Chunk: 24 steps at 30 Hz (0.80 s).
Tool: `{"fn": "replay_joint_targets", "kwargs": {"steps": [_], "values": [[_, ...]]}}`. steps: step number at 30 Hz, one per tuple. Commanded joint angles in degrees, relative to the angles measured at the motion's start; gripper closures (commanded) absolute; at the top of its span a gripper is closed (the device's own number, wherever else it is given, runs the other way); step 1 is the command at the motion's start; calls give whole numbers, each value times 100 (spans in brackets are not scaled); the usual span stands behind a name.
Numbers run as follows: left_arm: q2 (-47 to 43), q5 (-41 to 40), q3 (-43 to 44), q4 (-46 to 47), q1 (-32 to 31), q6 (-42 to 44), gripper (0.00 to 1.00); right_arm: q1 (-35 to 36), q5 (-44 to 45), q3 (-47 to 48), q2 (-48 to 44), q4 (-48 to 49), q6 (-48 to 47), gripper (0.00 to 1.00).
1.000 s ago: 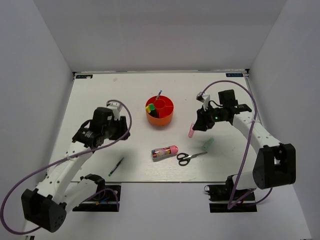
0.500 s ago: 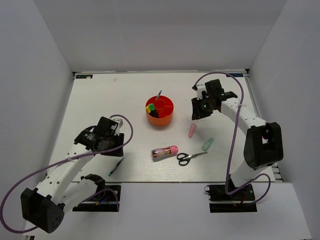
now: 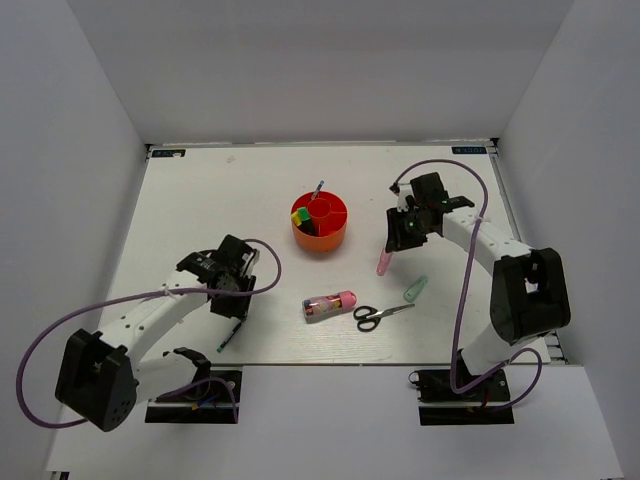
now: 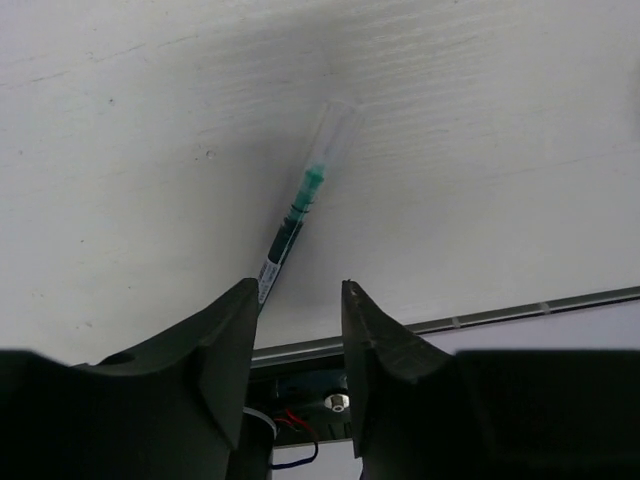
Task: Sort the stationery into containers
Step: Pick up the pen from the corner of the board.
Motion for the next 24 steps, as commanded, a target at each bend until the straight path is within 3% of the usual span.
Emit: {"fn": "replay_joint_targets", "kwargs": {"steps": [1,10,24], "values": [[262,4,-45,467,-25,238,52,-38,-179,-75,-330,198,99,64],[1229,57,464,644,-7,459,56,-82,-452,-215,-576,269,126,64],[1441,101,298,696,-7,529,54,-170,-663,-277,-734,339,134,64]]}}
